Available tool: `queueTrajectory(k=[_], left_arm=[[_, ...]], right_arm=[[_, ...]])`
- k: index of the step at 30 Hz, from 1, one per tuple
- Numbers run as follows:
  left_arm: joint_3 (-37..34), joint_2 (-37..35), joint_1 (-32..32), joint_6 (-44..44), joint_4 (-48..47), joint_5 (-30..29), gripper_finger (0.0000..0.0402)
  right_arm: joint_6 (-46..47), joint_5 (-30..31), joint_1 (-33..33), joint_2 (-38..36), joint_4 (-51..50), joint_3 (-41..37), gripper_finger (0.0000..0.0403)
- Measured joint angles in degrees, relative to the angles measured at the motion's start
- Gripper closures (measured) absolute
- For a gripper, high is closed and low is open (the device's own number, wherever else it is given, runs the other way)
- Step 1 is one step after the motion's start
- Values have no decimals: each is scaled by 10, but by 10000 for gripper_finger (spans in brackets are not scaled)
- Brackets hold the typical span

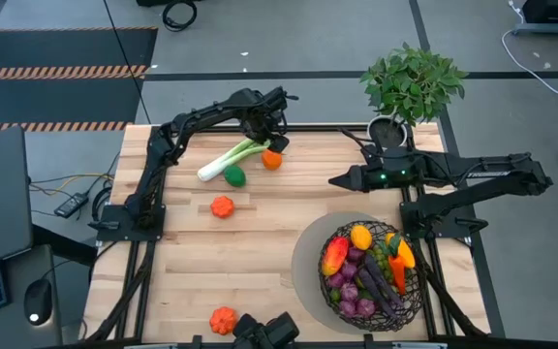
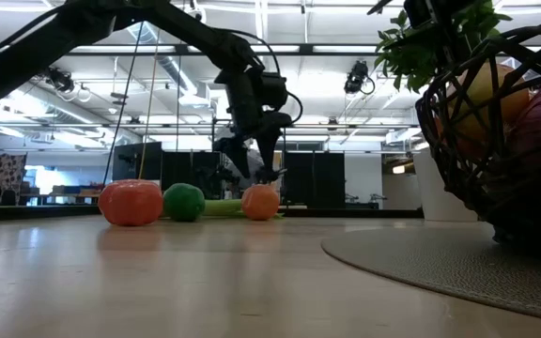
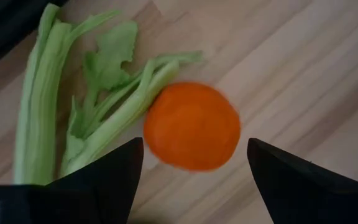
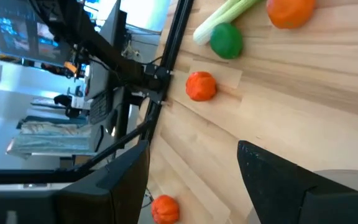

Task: Build produce basket
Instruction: Put the orange into the black basket

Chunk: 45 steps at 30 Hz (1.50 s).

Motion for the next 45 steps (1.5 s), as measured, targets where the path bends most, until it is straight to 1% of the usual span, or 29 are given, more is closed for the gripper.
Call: queueTrajectory(k=[9, 15, 17, 23, 28, 32, 35, 39, 42, 45], left_arm=[[2, 8, 1, -43, 24, 0, 108], [1, 44, -1, -88, 4, 50, 108], [2, 49, -7, -100, 4, 55, 108], [2, 51, -20, -115, 21, 57, 108], [2, 51, -29, -118, 25, 59, 108], [1, 51, -47, -102, 44, 55, 110], [1, 51, -57, -102, 47, 55, 120], [2, 52, -68, -102, 45, 64, 145], [12, 54, -76, -102, 40, 87, 169], [29, 55, -83, -89, 40, 125, 196]], right_arm=[[-21, -3, -4, 0, -5, 0, 154], [-31, -17, -4, 0, -6, 0, 154], [-32, -26, -4, 0, -6, 0, 154], [-44, -51, -4, 0, -11, 0, 154], [-52, -53, -4, 0, -15, 0, 154], [-62, -57, -4, 0, -17, 0, 154], [-71, -58, -4, 0, -17, 0, 154], [-89, -65, -4, 0, -19, 0, 154], [-97, -65, -4, 0, -22, 0, 154], [-102, -67, -4, 0, -31, 0, 154]])
